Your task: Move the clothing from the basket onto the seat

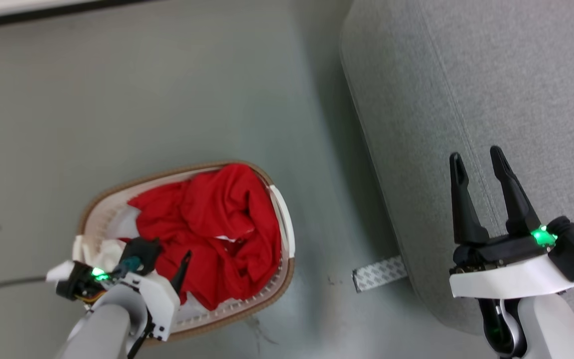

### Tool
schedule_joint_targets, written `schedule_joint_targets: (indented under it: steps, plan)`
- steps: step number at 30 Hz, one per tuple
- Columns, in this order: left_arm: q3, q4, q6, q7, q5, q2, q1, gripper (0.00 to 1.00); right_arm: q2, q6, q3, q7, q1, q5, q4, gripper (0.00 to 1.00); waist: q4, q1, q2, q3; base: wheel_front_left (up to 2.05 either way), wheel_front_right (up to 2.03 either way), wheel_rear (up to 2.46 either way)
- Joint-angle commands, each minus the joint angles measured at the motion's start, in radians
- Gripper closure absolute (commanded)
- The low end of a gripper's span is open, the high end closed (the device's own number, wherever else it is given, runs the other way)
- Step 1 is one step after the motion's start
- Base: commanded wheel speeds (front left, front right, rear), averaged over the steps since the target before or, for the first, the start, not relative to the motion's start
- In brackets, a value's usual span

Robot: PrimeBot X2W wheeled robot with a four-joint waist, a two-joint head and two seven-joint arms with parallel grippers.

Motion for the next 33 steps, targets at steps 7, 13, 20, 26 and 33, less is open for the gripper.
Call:
schedule_joint_targets:
  steps: [7, 13, 20, 26, 33]
  plan:
    - [-0.141, 0.148, 0.002, 0.077, -0.069, 0.016, -0.127, 0.0, -0.003, -0.002, 0.038, 0.0, -0.051, 0.059, -0.037, 0.0, -0.063, -0.0002, -0.0001, 0.121, 0.0, 0.0, 0.0]
    - [-0.235, 0.228, 0.002, 0.162, -0.114, 0.041, -0.215, 0.0, -0.002, -0.002, 0.081, 0.0, -0.084, 0.104, -0.076, 0.0, -0.114, -0.0002, -0.0001, 0.202, 0.0, 0.0, 0.0]
    - [-0.296, 0.287, 0.002, 0.313, -0.137, 0.077, -0.281, 0.0, -0.002, -0.002, 0.113, 0.0, -0.105, 0.142, -0.106, 0.0, -0.151, -0.0002, -0.0001, 0.273, 0.0, 0.0, 0.0]
    - [-0.314, 0.305, 0.002, 0.356, -0.15, 0.085, -0.302, 0.22, -0.002, -0.002, 0.118, 0.0, -0.113, 0.153, -0.1, 0.0, -0.156, -0.0002, -0.0001, 0.289, 0.0, 0.0, 0.0]
    - [-0.32, 0.306, 0.002, 0.32, -0.191, 0.057, -0.272, 1.0, -0.002, -0.002, 0.108, 0.0, -0.103, 0.128, -0.079, 0.0, -0.136, -0.0002, -0.0001, 0.228, 0.0, 0.0, 0.0]
